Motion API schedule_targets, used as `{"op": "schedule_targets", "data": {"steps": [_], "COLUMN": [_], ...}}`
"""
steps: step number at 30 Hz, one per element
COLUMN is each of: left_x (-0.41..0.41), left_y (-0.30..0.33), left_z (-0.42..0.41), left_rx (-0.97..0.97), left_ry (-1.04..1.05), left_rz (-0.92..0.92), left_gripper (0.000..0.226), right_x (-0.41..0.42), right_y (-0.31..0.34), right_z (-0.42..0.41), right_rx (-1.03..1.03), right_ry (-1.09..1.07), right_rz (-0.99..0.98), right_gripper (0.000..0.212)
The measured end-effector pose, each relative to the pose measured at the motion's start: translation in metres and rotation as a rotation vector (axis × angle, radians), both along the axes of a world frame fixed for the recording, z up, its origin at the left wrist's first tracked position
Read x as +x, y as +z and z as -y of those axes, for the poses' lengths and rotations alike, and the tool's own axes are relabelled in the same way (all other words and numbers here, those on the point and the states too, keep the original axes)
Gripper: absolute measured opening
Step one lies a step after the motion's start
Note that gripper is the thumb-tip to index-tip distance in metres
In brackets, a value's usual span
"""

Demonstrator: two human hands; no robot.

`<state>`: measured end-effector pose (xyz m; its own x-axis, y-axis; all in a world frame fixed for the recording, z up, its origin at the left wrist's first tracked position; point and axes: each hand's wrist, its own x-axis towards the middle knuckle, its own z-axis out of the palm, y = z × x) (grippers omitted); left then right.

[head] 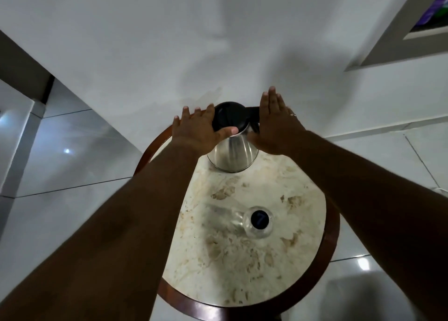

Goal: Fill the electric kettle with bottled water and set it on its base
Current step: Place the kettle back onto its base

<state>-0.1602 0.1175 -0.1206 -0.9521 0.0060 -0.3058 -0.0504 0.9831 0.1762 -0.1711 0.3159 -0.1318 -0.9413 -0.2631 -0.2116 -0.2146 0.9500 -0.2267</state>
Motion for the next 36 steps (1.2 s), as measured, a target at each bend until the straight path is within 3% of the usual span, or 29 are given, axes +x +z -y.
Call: {"op": "schedule_targets", "data": {"steps": [12,36], "left_x": [0.003,0.007], "left_y": [-0.012,-0.018], "left_z": [0.001,-0.001], "left_rx": [-0.026,0.004], "left_ry": [-0.035,-0.052], "left_rz": [-0.047,-0.103], "left_gripper": [0.102,0.098], "right_x": [0.012,0.015], "right_y": [-0.009,-0.014], "right_z": [-0.01,-0.008], "right_rx": [-0.058,-0.069], "right_ry": [0.057,0.047], "right_rz": [-0.104,-0.129], "right_gripper": [0.089,0.094]}}
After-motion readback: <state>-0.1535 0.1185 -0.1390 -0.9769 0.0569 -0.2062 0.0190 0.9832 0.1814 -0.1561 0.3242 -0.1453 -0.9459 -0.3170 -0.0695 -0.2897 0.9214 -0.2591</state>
